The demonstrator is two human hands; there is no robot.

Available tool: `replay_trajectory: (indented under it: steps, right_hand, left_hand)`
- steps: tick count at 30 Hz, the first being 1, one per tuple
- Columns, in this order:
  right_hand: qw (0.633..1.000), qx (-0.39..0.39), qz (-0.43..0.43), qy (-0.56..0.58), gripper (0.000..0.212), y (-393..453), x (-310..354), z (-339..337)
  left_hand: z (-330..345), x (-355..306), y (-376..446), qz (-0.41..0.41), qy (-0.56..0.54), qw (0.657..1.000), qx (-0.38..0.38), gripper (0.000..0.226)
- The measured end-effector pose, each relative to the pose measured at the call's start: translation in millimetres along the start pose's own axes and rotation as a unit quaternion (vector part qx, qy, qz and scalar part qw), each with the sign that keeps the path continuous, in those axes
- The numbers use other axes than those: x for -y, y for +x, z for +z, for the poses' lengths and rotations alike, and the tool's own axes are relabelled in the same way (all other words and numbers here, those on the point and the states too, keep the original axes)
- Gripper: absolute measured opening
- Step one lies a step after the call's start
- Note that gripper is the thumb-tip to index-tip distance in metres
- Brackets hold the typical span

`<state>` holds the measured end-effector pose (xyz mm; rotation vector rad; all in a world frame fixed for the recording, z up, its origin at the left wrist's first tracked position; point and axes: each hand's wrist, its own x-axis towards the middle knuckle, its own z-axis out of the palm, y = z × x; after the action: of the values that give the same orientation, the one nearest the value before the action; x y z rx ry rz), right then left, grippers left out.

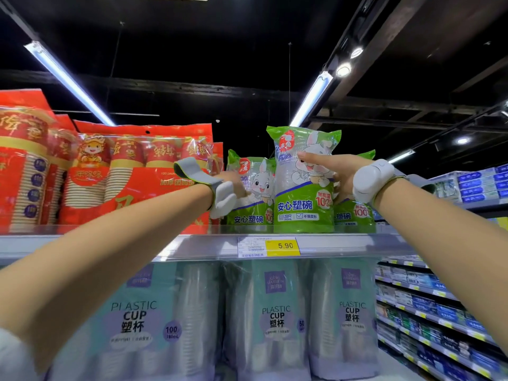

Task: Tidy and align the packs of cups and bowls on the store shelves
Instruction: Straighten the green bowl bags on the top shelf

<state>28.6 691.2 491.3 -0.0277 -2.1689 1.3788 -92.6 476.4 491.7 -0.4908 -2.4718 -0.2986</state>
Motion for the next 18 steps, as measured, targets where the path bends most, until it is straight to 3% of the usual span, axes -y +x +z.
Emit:
replay_trajectory:
  steps: [2,5,6,9,10,15,18]
  right_hand:
    - [1.0,0.015,-0.003,0.014,0.085,4.2,1.0,6.4]
    - [0.998,0.044,-0.041,0.016,0.042,-1.3,8.9,24.1]
    - [0.998,0.045,-0.042,0.008,0.043,1.6,9.8,29.4]
    - [0.996,0.072,-0.043,-0.044,0.094,13.8,12.0,39.8]
    - [0.994,0.093,-0.045,-0.048,0.097,17.5,12.8,42.4]
    - [0.99,0.136,0.002,0.021,0.053,9.5,16.3,49.8]
    - [0.986,0.165,0.022,0.012,0.068,19.2,11.6,48.4]
  left_hand:
    - [-4.8,-1.1,-7.2,0.016,-0.133,0.991,0.021,0.047]
    - [-17.7,1.4,-27.5,0.062,-0.368,0.923,0.093,0.076]
    - [-20.6,2.5,-34.1,0.079,-0.384,0.912,0.123,0.085]
    - [-18.6,-1.5,-50.6,0.105,-0.35,0.915,0.169,0.09]
    - [-16.2,-3.9,-54.9,0.103,-0.334,0.922,0.164,0.087]
    - [-8.4,-11.0,-63.4,0.076,-0.282,0.952,0.096,0.09]
    - [-9.7,-8.0,-60.9,0.057,-0.28,0.953,0.103,0.101]
